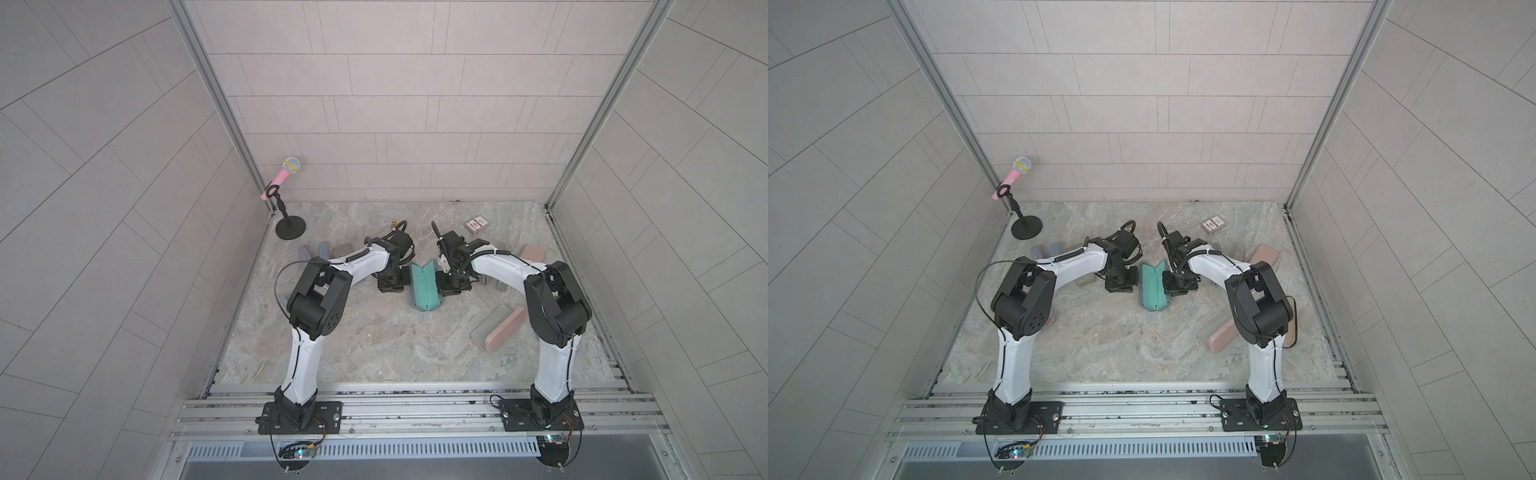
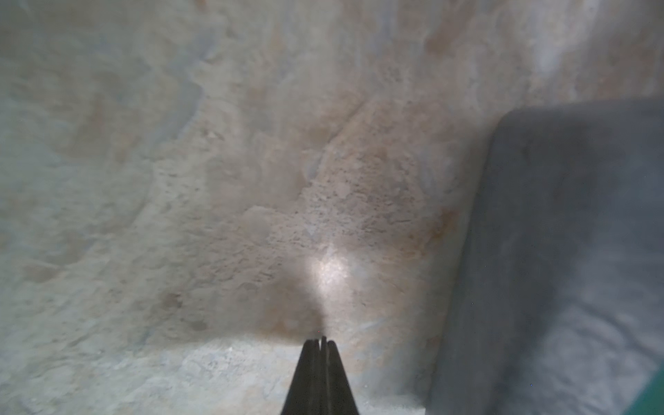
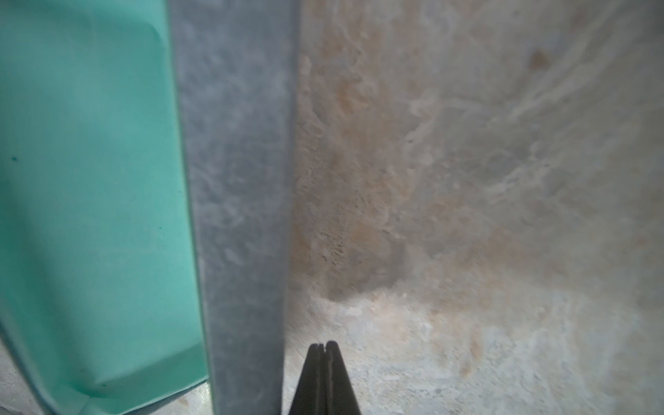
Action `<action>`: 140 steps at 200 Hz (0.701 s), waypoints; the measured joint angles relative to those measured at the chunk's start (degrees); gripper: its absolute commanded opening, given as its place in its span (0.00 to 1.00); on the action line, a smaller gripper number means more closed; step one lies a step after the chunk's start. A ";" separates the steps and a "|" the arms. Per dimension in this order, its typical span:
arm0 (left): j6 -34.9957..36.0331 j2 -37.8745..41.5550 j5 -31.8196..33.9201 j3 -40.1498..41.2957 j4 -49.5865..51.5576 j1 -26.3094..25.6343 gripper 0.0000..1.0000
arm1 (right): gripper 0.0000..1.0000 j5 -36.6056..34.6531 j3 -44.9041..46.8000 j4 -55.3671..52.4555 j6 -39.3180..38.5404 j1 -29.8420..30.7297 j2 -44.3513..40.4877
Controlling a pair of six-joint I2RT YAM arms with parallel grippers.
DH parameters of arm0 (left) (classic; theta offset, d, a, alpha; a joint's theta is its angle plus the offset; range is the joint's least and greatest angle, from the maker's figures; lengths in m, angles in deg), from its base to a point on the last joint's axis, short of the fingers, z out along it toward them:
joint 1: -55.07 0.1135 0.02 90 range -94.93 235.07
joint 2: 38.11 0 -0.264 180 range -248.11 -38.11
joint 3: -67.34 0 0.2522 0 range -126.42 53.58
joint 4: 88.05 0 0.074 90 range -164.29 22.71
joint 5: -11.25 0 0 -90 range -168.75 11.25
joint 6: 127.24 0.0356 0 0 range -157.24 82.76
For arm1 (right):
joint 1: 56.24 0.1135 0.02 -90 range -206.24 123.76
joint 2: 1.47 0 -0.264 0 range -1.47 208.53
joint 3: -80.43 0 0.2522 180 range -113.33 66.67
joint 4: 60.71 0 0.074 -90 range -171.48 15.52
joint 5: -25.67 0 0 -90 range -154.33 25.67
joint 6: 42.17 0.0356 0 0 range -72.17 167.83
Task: Close the glasses case
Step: Close the glasses case at the center of the board.
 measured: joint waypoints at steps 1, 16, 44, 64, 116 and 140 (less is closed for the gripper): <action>0.00 -0.02 -0.02 -0.07 0.00 -0.04 0.00 | 0.02 0.02 -0.07 -0.02 0.00 0.02 0.02; -0.04 -0.50 -0.26 -1.29 -0.07 -1.01 0.00 | 0.02 0.35 -0.70 -0.11 -0.24 0.31 0.04; -0.39 -0.96 0.07 -3.48 0.26 -2.75 0.00 | 0.03 0.59 -1.57 -0.79 -0.50 0.52 0.04; -0.63 -1.07 0.35 -3.89 0.81 -3.15 0.00 | 0.03 0.66 -1.79 -1.60 -0.98 0.55 0.13; -1.33 -1.07 0.81 -4.13 1.44 -3.52 0.00 | 0.04 1.99 -3.15 -2.84 -1.99 0.70 0.72; -1.68 -1.05 0.76 -4.50 1.38 -3.96 0.00 | 0.04 3.50 -3.65 -2.82 -2.27 0.81 0.76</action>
